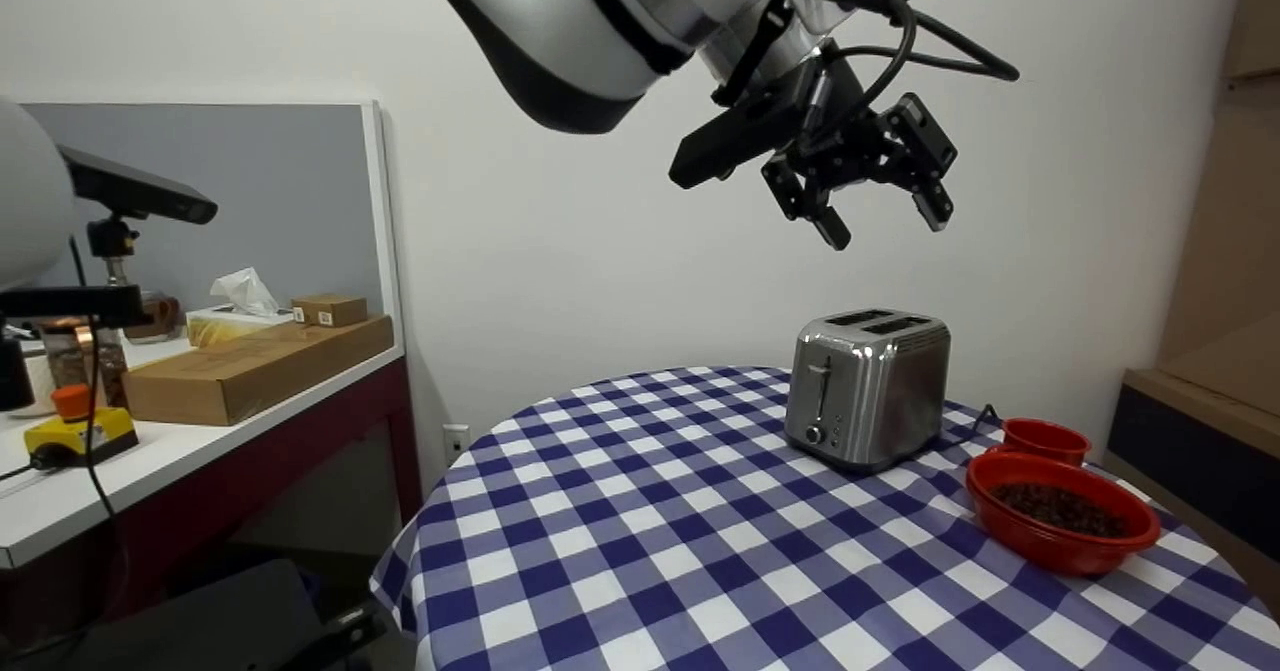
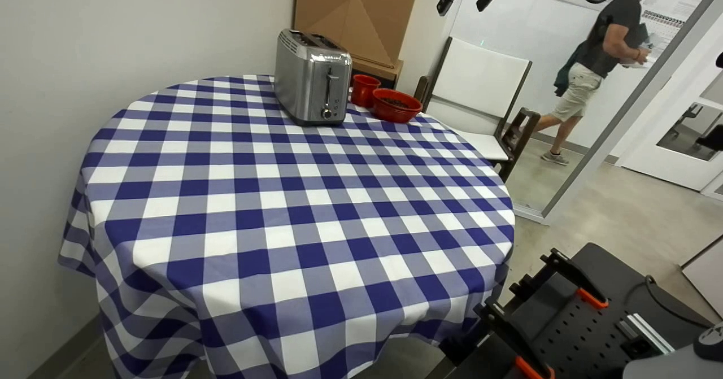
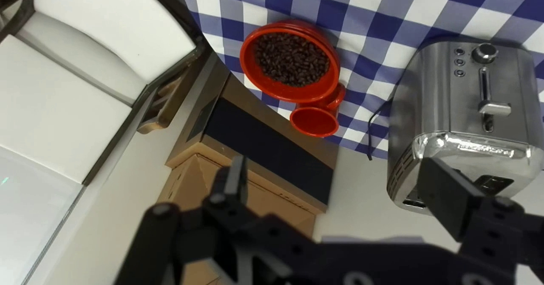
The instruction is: Push down on the slider of the toaster.
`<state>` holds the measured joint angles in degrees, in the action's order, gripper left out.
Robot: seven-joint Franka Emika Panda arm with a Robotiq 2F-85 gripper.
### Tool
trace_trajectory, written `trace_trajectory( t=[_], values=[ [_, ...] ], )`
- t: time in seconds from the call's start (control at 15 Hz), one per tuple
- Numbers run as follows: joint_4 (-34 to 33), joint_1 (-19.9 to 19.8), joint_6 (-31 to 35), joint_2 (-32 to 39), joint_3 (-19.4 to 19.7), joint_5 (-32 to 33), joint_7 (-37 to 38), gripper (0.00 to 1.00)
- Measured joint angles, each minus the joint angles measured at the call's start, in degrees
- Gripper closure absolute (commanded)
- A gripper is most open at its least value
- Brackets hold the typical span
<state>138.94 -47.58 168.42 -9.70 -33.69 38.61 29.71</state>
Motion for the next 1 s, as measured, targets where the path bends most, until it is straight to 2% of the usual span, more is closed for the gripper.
trace_trajectory(
  t=[0.2, 0.4, 0.6, 0.67, 0.8, 0.87, 0.93, 1.0],
  values=[
    [-7.62, -2.90, -8.17, 5.47, -6.59, 8.67, 9.56, 0.00],
    [-13.34, -1.49, -16.59, 12.09, -10.35, 11.67, 14.24, 0.00],
    [-17.83, 1.32, -21.32, 18.85, -11.54, 11.77, 14.79, 0.00],
    [-19.17, 4.22, -21.60, 20.78, -9.36, 10.66, 14.26, 0.00],
    [-21.79, 13.13, -21.57, 23.78, -1.18, 6.20, 11.92, 0.00],
    [-23.08, 17.53, -21.52, 24.91, 2.93, 3.36, 10.33, 0.08],
    [-24.41, 22.03, -21.43, 25.89, 7.31, 0.32, 8.48, 0.28],
    [-25.77, 26.56, -21.40, 26.76, 11.80, -2.98, 6.41, 0.34]
  ],
)
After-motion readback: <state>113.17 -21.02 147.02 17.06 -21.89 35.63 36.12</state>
